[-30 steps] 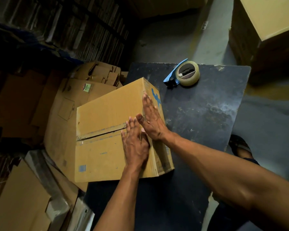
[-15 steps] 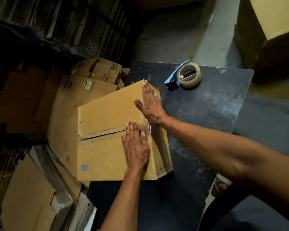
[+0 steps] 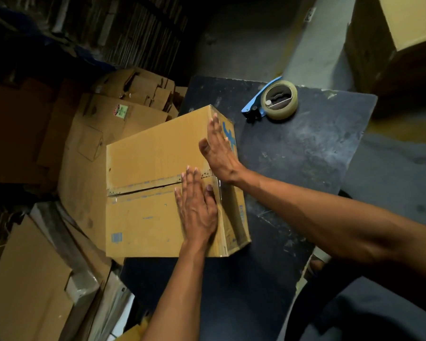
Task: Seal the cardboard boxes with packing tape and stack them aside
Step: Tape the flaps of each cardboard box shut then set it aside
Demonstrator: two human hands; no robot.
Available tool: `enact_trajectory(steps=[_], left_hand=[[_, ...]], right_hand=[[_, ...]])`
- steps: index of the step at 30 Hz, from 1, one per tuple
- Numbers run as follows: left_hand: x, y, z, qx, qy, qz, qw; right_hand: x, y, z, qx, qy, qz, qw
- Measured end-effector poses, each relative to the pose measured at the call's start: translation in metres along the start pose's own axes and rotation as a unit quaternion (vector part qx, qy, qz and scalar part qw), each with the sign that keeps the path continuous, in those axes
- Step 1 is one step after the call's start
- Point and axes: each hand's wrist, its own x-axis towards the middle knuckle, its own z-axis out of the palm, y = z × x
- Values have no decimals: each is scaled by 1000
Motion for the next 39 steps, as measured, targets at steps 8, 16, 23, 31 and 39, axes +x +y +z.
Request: enact_trajectory(steps=[8, 16, 23, 31, 39], left_hand=[[-13, 4, -6, -78, 84, -32, 993], [-64, 4, -2, -136, 123, -61, 981], [-111, -20, 20, -102, 120, -62, 986], [-111, -20, 25, -94, 152, -89, 980], [-117, -21, 31, -95, 148, -128, 976]], right_hand=[[-127, 66, -14, -111, -143, -70, 981], [-146, 71, -4, -161, -142, -42, 976], [-154, 47, -5, -201, -136, -91, 966], [-136, 30, -42, -245, -75, -104, 961], [22, -62, -60, -442, -127, -72, 885]])
